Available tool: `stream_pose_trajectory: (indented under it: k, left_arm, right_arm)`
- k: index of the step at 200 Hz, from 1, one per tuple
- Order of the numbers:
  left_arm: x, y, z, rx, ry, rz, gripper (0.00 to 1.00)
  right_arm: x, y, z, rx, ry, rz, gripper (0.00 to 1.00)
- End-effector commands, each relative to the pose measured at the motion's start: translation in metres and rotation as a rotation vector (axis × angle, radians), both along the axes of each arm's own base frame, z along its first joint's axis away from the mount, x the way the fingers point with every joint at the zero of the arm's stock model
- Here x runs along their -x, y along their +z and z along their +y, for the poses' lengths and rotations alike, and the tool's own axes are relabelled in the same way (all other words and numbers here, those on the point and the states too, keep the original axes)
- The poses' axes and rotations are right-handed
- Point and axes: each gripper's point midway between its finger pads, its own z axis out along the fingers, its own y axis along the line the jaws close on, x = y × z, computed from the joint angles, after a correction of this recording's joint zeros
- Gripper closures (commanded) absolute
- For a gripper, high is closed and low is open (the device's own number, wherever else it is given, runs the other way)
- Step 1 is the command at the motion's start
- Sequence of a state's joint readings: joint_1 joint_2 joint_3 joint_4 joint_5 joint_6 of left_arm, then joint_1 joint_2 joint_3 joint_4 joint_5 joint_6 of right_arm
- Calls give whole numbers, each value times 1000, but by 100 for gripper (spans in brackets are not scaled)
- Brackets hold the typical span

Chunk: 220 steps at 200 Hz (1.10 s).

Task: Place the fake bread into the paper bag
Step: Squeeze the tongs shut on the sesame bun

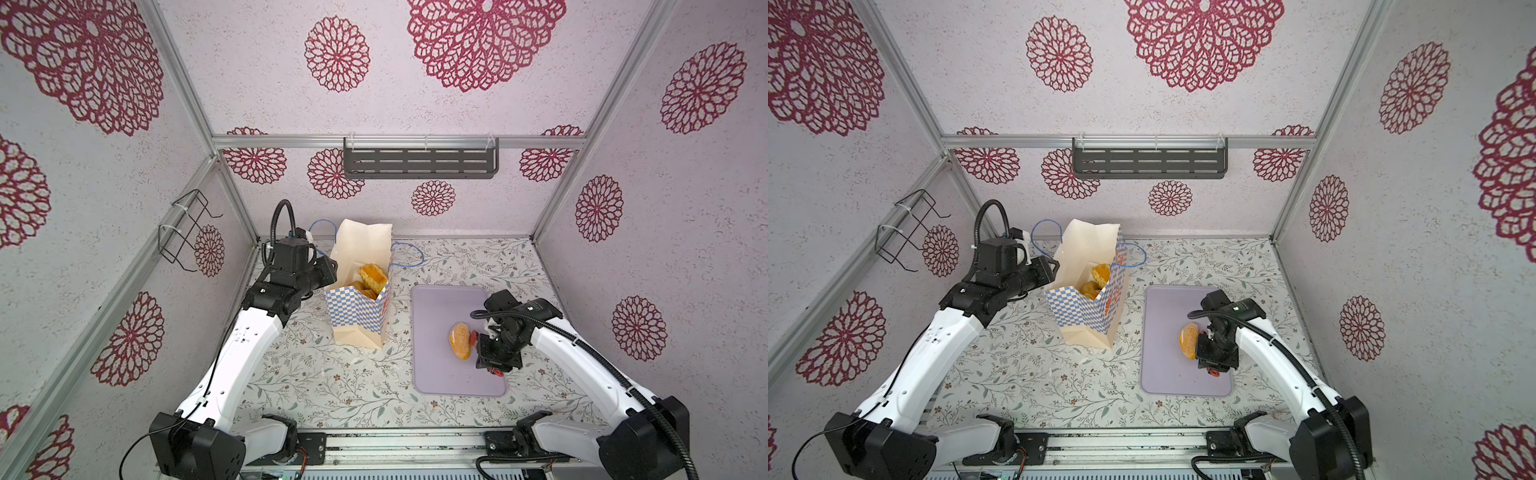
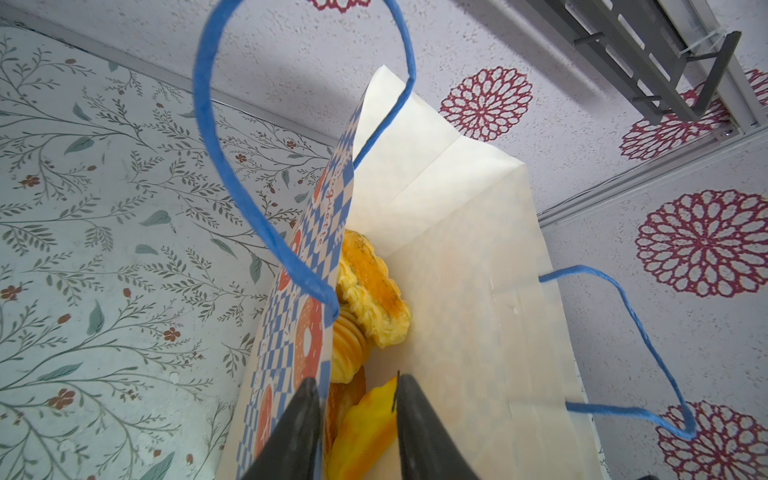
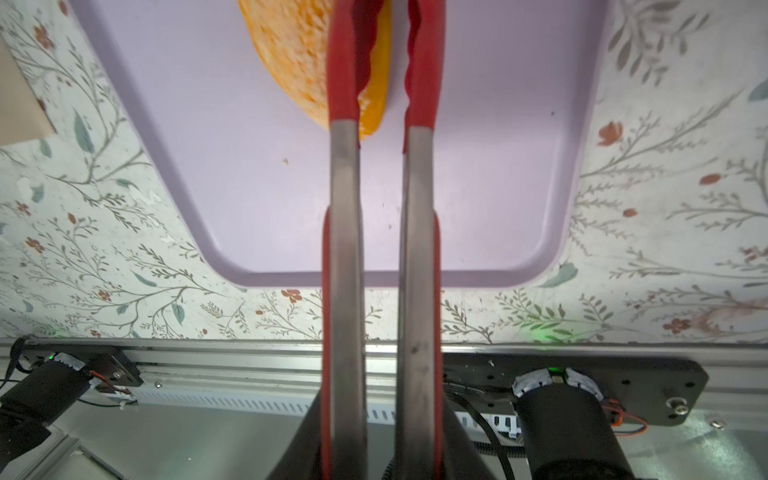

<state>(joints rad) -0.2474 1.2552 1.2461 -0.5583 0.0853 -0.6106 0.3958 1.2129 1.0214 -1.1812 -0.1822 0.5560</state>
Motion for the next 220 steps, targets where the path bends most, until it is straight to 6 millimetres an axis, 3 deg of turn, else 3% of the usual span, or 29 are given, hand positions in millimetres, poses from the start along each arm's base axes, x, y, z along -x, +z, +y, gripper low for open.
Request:
stream_pose_trajectory:
  k: [1,29,57,130,185,220]
  left_arm:
    - [-3,9,1,9,0,-23,65]
    - [-3,8,1,10,2,-20,65]
    - [-2,7,2,5,6,-15,65]
    - [-7,5,1,6,7,-10,65]
    - [-6,6,2,3,11,-10,65]
    - [-6,5,2,1,13,-7,65]
  right_arm:
    - [-23,23,-11,28,5,-119,69]
    - [-32,43,-12,25,25,-171,69]
    - [-27,46,-6,-10,73,-156,64]
    - [-7,40,8,-112,162,-112,53]
    - [3,22,3,-84,172,-49,49]
    - [5,11,13,-129,179,-23,48]
